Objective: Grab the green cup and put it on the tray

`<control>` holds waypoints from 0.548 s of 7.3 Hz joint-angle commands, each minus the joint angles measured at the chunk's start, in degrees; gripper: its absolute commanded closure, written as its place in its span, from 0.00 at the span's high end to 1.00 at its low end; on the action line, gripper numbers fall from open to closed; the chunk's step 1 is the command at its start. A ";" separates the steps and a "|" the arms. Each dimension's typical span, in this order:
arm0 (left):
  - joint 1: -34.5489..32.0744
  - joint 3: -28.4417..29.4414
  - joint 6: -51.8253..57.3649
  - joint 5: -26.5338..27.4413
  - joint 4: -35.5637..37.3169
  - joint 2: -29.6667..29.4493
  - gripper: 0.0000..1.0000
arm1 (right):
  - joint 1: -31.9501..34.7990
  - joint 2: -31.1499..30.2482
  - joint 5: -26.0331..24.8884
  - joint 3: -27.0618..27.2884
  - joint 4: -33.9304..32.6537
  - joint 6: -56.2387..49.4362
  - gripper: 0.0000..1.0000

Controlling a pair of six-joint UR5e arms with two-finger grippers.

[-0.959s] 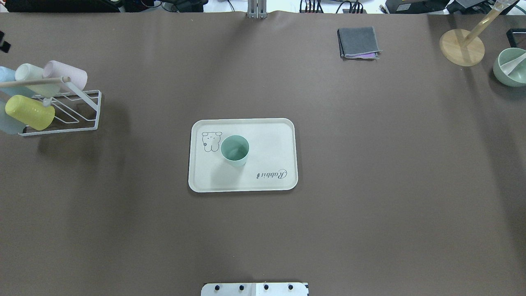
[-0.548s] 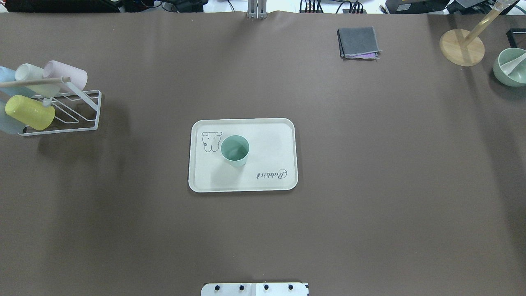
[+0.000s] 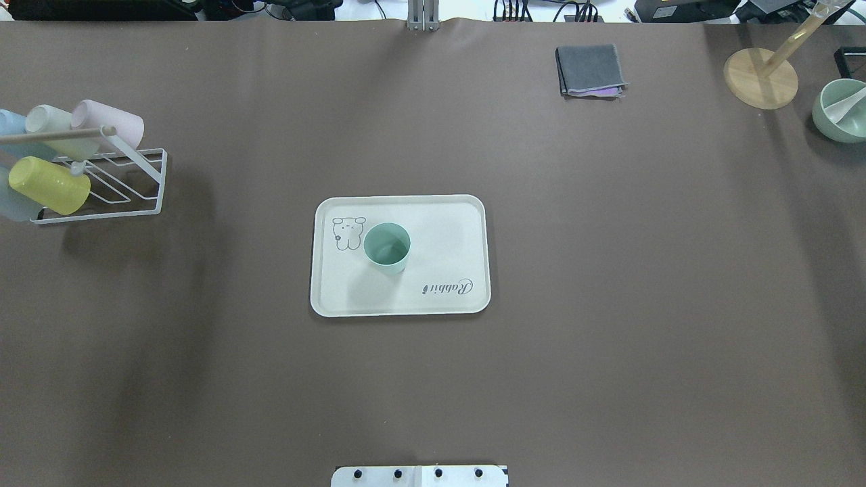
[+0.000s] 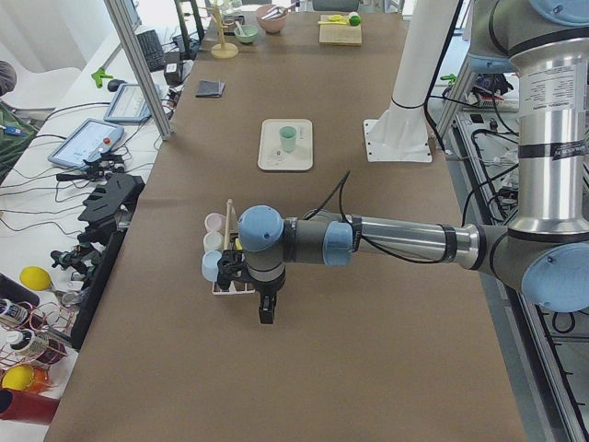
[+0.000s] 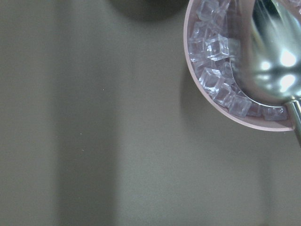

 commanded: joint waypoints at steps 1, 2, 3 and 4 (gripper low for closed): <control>0.05 -0.33 0.46 0.08 -0.60 0.90 0.99 | 0.00 0.22 -1.53 -0.01 0.00 -0.03 1.00; -0.04 -0.07 0.19 0.26 -0.43 0.90 0.99 | 0.00 0.22 -1.53 -0.01 0.00 -0.03 1.00; -0.04 0.11 0.10 0.26 -0.42 0.99 0.99 | 0.00 0.40 -1.53 0.08 0.09 -0.03 1.00; 0.05 0.02 0.01 0.43 -0.51 0.90 0.99 | 0.00 0.40 -2.05 -0.01 0.09 0.06 1.00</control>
